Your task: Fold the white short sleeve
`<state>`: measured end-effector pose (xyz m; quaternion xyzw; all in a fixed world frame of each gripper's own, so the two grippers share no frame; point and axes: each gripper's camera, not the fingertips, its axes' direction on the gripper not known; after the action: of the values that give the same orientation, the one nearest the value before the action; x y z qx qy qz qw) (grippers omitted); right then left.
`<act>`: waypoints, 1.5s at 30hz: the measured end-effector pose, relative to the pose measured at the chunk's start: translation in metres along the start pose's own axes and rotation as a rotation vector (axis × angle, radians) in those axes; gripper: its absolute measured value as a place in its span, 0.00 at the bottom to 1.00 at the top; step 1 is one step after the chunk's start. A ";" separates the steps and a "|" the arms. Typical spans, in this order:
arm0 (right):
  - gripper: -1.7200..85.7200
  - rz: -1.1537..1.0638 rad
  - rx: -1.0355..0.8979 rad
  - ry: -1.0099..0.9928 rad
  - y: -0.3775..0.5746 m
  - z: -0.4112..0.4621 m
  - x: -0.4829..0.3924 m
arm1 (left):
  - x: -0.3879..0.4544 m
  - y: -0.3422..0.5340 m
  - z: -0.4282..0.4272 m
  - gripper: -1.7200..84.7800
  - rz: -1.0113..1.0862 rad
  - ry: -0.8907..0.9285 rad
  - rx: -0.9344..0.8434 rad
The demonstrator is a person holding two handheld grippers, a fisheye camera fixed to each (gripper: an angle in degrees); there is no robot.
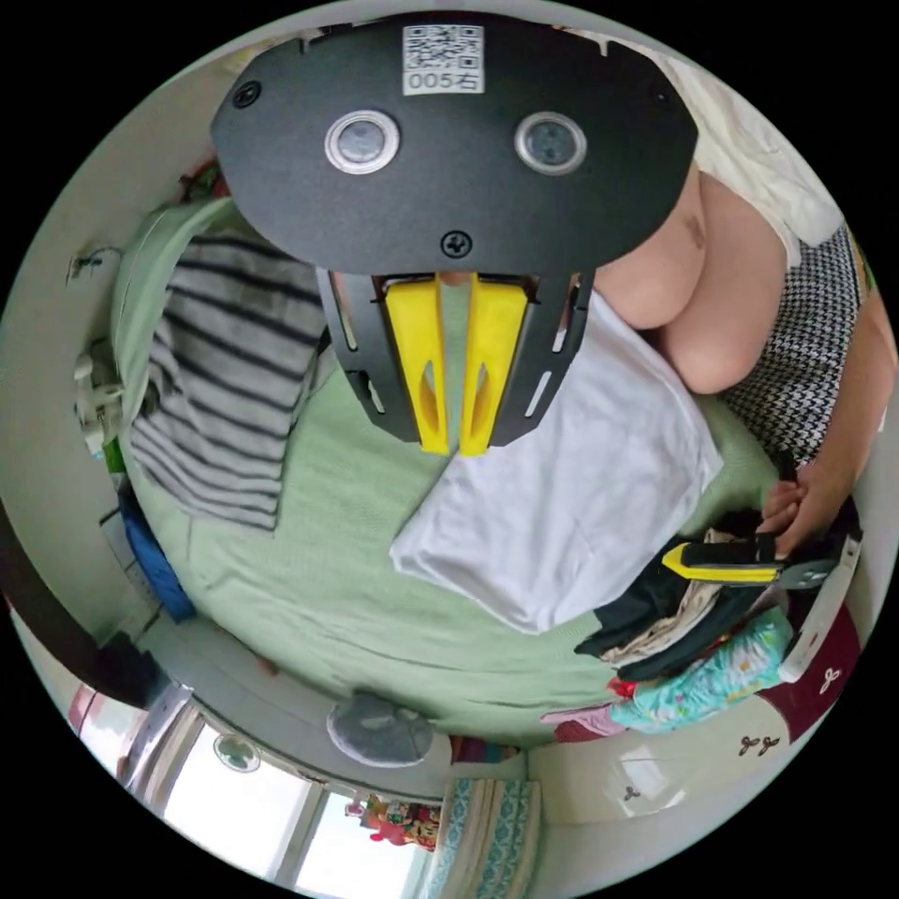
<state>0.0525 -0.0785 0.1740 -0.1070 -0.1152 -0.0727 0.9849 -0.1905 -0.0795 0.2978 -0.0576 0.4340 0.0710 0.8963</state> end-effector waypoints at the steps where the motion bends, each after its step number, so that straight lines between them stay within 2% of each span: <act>1: 0.01 0.048 0.018 -0.009 0.013 0.002 -0.006 | -0.003 0.011 0.008 0.02 -0.035 0.003 -0.029; 6: 0.01 0.106 0.075 0.002 0.044 -0.002 -0.034 | -0.012 0.046 0.018 0.02 -0.135 0.007 -0.046; 13: 0.01 0.091 -0.085 0.018 0.052 0.022 -0.071 | 0.001 0.064 0.040 0.02 -0.034 -0.166 -0.095; 18: 0.01 0.060 -0.064 0.091 0.061 0.025 -0.085 | 0.004 0.075 0.041 0.01 -0.041 -0.194 -0.075; 21: 0.01 0.079 -0.065 0.059 0.066 0.022 -0.082 | 0.005 0.078 0.043 0.01 -0.013 -0.212 -0.096; 28: 0.00 0.124 -0.016 -0.041 0.088 0.007 -0.069 | -0.003 0.095 0.035 0.01 -0.057 -0.190 -0.083; 32: 0.00 0.100 0.010 -0.035 0.101 -0.005 -0.073 | -0.007 0.108 0.020 0.02 -0.071 -0.162 -0.059; 36: 0.01 0.103 0.087 -0.063 0.119 -0.031 -0.068 | -0.010 0.127 -0.010 0.02 -0.075 -0.131 0.046; 40: 0.01 0.171 0.187 -0.033 0.129 -0.053 -0.049 | -0.022 0.140 -0.018 0.02 -0.112 -0.147 0.040; 45: 0.01 0.183 0.200 0.022 0.094 -0.062 -0.030 | -0.038 0.153 -0.018 0.02 -0.147 -0.100 0.043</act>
<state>0.0528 0.0020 0.0899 -0.0178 -0.1009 0.0282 0.9943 -0.2542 0.0650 0.3101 -0.0664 0.3849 -0.0017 0.9206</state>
